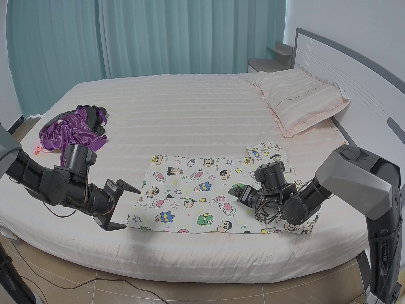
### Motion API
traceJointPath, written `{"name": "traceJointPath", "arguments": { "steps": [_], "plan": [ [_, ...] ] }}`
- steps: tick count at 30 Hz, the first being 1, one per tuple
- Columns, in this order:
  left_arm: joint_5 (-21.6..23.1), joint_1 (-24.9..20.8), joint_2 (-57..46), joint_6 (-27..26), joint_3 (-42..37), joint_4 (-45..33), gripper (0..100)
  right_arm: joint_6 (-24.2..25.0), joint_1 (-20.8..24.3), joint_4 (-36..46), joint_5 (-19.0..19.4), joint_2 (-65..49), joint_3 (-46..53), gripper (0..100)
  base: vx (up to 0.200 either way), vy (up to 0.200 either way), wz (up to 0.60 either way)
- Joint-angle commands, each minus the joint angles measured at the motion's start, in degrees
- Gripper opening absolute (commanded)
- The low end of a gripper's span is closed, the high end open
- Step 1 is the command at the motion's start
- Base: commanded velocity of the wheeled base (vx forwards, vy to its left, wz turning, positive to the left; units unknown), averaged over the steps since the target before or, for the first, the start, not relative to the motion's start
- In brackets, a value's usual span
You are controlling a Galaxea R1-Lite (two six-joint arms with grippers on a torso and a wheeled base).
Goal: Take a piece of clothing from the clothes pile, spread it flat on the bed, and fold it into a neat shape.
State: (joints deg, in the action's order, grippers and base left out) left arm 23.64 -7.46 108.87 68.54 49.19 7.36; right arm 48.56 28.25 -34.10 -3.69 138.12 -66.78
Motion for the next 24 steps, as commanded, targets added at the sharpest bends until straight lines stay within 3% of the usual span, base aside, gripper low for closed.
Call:
{"name": "traceJointPath", "arguments": {
  "steps": [1, 16, 24],
  "plan": [
    [0.0, 0.0, 0.3, 0.0, 0.0, 0.0, 100, 0.0, 0.3, 0.2, 0.1, -0.7, 0.9, 100, 0.000, 0.000, 0.00],
    [0.0, 0.0, 0.1, 0.0, -0.2, 0.0, 100, 0.9, 1.2, -0.6, 1.1, -14.0, 13.3, 100, 0.000, 0.000, 0.00],
    [0.0, -0.1, -0.1, 0.0, -0.3, 0.0, 100, 1.7, -6.5, -11.2, 1.1, -14.5, 23.0, 100, 0.000, 0.000, 0.00]
  ]
}}
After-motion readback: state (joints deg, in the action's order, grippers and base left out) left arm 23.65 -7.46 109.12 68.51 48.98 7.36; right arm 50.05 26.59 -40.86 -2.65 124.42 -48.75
